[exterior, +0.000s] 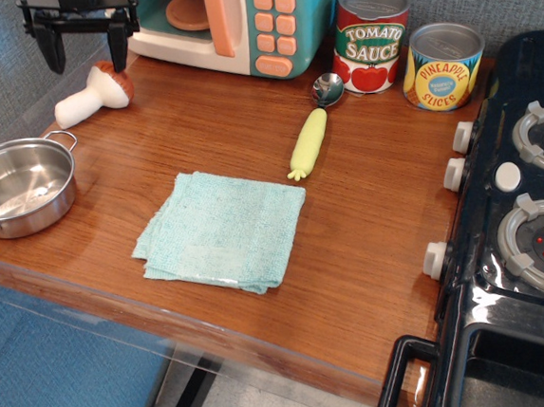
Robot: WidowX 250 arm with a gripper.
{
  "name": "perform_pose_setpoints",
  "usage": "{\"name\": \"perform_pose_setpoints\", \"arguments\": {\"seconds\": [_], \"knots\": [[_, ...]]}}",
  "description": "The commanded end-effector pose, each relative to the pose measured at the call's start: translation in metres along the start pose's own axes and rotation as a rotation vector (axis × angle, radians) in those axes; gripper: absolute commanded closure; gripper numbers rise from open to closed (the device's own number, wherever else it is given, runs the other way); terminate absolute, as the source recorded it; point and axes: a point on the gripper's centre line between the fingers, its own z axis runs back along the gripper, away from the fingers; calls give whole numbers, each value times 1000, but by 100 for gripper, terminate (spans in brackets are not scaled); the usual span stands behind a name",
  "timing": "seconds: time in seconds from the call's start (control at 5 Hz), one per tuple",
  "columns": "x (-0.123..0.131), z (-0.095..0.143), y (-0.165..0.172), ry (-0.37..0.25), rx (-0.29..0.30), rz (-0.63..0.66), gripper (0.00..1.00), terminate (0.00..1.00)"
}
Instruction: Move the mushroom to the bottom right table
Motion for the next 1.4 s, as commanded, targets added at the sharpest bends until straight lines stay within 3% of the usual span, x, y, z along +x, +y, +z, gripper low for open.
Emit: {"name": "perform_pose_setpoints", "arguments": {"seconds": [0.0, 0.2, 0.4, 0.6, 0.8, 1.0, 1.2], "knots": [[-5, 11, -1, -39, -62, 67, 0, 0], [-11, 15, -6, -51, -92, 38, 100, 0], [-22, 50, -25, -146, -173, -19, 100, 0], [-50, 85, -61, -200, -197, -147, 100, 0], [-90, 98, -89, -203, -269, -334, 100, 0], [-144, 99, -110, -178, -298, -537, 100, 0], [-196, 102, -132, -171, -313, -652, 100, 0]]}}
